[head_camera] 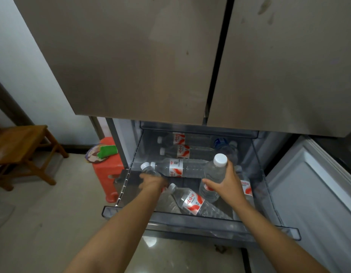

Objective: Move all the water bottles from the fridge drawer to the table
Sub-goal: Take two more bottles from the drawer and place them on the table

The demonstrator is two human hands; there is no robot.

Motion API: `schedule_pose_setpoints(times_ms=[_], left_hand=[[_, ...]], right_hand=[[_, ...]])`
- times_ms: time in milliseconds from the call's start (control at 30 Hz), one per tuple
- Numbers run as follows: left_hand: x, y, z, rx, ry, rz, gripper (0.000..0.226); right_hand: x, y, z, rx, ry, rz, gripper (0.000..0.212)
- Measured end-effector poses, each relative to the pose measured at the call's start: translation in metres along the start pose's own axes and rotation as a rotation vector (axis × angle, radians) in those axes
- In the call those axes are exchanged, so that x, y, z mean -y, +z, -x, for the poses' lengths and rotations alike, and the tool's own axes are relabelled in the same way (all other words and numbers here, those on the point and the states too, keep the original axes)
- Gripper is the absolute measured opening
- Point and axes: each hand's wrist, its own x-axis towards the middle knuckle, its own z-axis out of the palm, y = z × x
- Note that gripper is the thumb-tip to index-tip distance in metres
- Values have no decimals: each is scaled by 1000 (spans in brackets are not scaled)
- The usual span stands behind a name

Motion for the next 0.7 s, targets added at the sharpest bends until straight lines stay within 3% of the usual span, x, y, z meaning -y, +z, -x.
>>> schedule_pose_setpoints(times_ms=[400, 700], left_hand=[[19, -18, 30, -81, 557, -57, 100], [37, -26, 51, -182, 833, 54, 102]], right_hand=[[-1, 5, -3, -6, 27, 12, 99], [0, 4, -2, -3, 24, 11, 98]])
